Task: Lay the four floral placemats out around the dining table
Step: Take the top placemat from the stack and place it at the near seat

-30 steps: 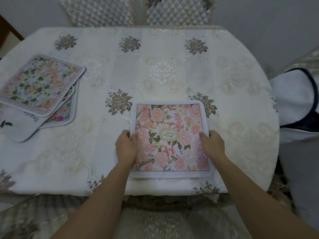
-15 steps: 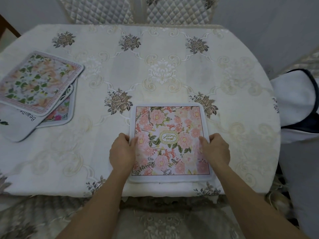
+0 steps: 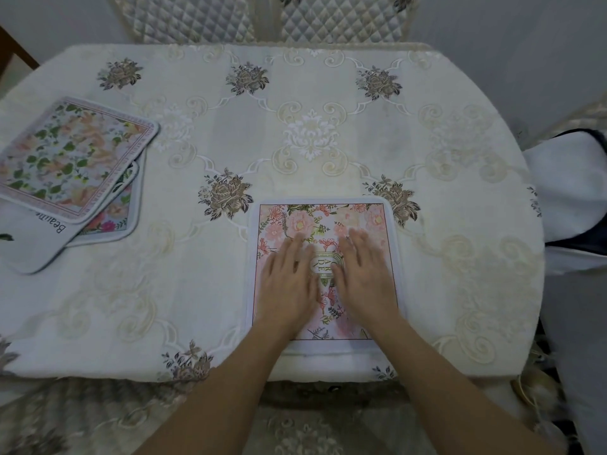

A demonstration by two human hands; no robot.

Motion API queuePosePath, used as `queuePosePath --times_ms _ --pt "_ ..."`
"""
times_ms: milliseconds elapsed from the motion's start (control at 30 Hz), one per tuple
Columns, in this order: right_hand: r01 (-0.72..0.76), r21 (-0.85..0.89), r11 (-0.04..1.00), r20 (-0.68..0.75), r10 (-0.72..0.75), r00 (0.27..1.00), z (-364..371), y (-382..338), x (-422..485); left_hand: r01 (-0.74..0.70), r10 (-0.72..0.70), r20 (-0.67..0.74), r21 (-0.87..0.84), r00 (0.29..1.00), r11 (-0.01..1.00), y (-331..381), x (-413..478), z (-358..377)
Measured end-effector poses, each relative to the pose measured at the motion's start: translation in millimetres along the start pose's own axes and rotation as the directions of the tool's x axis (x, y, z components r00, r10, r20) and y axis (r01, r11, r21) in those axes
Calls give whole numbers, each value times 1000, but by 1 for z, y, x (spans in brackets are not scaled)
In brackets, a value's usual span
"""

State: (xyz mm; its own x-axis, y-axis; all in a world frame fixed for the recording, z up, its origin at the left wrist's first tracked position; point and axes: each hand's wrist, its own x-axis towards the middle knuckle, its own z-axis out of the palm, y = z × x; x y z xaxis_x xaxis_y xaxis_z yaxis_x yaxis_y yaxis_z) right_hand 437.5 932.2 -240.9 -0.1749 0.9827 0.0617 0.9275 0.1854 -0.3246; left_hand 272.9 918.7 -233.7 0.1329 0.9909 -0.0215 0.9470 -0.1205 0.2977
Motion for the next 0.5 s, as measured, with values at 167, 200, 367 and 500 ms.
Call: queuePosePath --times_ms 167,200,367,500 --pt "2 -48 999 130 4 991 18 -4 6 15 -22 87 81 996 997 -1 8 20" --pt "9 -96 995 138 4 990 19 1 4 11 -20 82 101 996 995 -7 6 20" --pt "-87 -151 985 140 108 984 6 30 -2 83 -97 98 134 990 987 -51 1 9" --pt "-114 -151 982 165 138 976 -4 53 -5 110 -125 104 136 987 985 -73 -1 -3"
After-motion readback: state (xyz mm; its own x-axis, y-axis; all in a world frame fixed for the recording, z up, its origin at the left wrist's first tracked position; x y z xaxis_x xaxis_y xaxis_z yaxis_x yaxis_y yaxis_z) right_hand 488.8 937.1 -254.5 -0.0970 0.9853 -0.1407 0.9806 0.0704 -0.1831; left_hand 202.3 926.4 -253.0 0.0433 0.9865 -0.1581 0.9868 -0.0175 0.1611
